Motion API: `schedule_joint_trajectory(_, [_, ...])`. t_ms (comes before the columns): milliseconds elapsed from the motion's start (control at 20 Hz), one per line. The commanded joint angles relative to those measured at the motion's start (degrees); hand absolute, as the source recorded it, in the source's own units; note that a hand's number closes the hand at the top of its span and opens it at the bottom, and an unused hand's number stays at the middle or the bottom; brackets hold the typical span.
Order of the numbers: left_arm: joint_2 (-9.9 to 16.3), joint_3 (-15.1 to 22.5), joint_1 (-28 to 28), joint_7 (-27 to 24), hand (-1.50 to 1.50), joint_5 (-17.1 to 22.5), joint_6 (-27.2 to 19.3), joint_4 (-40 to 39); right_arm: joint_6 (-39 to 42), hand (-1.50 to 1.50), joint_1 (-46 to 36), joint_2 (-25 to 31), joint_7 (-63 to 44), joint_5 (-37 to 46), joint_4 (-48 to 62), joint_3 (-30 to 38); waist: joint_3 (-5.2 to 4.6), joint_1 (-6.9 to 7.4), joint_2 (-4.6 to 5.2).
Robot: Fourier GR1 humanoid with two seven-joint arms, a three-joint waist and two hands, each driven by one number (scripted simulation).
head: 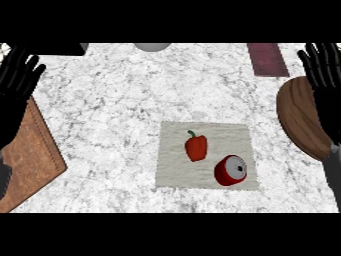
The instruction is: Pick the bell pepper from the placemat and place it in the bowl
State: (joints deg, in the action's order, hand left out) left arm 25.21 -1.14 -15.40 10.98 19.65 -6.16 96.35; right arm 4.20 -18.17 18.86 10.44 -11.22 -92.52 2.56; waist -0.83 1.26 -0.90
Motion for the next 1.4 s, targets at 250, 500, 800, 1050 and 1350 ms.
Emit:
schedule_joint_trajectory(250, [1.50,0.25,5.12,-4.15,0.00,-12.10,-4.55,-7.93,-4.14,1.50,-9.14,-1.75,-8.81,15.40,-5.81,-13.68,0.68,-0.57,1.06])
schedule_joint_trajectory(500, [0.60,-0.22,9.90,-2.60,0.00,-9.95,-4.90,-6.67,-17.83,-1.50,8.91,4.53,-22.02,35.60,-1.39,-12.36,0.46,-4.11,0.19])
schedule_joint_trajectory(800, [-0.05,-0.26,10.25,-4.15,0.00,-10.38,-4.18,-7.11,-23.80,-1.50,25.20,-0.29,-30.88,55.03,-19.49,-29.17,0.68,-3.22,0.29])
schedule_joint_trajectory(1050, [-3.34,2.66,9.73,-3.21,0.00,-13.94,-6.16,-4.78,-17.69,-1.50,23.26,-4.97,-47.77,67.49,-26.39,-33.19,0.77,-1.61,0.69])
schedule_joint_trajectory(1350, [-3.68,0.30,6.57,-5.17,0.00,-13.68,-3.52,-10.02,2.73,-1.50,7.59,-5.91,-57.11,62.09,-30.71,-26.22,0.77,-1.04,0.91])
